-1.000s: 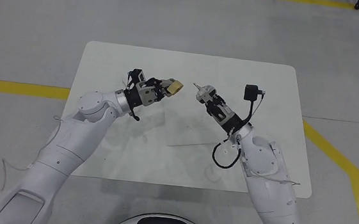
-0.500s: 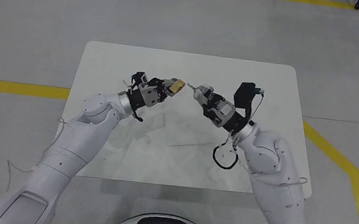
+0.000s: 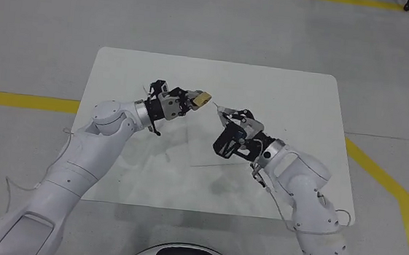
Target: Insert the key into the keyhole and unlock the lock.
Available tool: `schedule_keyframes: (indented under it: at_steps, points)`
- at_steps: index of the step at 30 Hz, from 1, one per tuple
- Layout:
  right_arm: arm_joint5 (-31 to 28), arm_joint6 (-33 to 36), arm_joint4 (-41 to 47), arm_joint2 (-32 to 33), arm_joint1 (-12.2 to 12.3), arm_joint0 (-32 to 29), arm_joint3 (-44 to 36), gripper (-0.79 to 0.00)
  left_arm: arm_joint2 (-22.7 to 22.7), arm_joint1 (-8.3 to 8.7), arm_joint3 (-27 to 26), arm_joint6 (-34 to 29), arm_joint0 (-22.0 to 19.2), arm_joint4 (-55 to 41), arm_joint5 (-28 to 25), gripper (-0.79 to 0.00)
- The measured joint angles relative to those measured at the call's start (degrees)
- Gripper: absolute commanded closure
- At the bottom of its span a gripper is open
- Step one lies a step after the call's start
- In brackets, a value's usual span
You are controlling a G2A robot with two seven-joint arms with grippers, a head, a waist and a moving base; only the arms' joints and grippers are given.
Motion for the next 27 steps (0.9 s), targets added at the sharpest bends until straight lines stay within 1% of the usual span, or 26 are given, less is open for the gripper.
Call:
schedule_keyframes:
  at_steps: [1,4,8,10,18,23,27]
  points:
    - [0.57,0.41,-4.55,-0.9,0.17,-0.14,-0.89,0.0,-0.05,0.0,0.06,-0.22,-0.06,0.04,0.42,0.0]
    - [0.68,0.51,-13.62,-3.54,0.46,-0.42,-2.59,0.0,-0.2,0.01,0.21,-0.53,-0.18,0.26,1.01,0.0]
    - [-0.69,0.59,-20.7,-5.92,0.72,-0.19,-3.66,0.0,-0.44,-0.03,0.53,-0.7,-0.22,0.23,1.43,0.0]
    - [-0.8,0.67,-23.15,-6.95,0.77,0.02,-3.82,0.0,-0.49,-0.05,0.69,-0.75,-0.2,0.24,1.79,0.0]
    - [-1.92,1.6,-28.02,-8.82,0.85,0.9,-3.99,0.0,-0.25,0.06,0.78,-1.52,-0.53,2.44,3.8,0.0]
    - [-2.28,3.4,-34.75,-10.3,1.09,0.68,-3.95,0.0,-0.05,0.1,-0.05,-1.43,-0.62,3.89,4.61,0.0]
    - [-2.73,2.99,-36.37,-10.58,1.16,0.64,-3.94,0.0,0.04,0.09,-0.61,-1.2,-0.57,4.39,5.12,0.0]
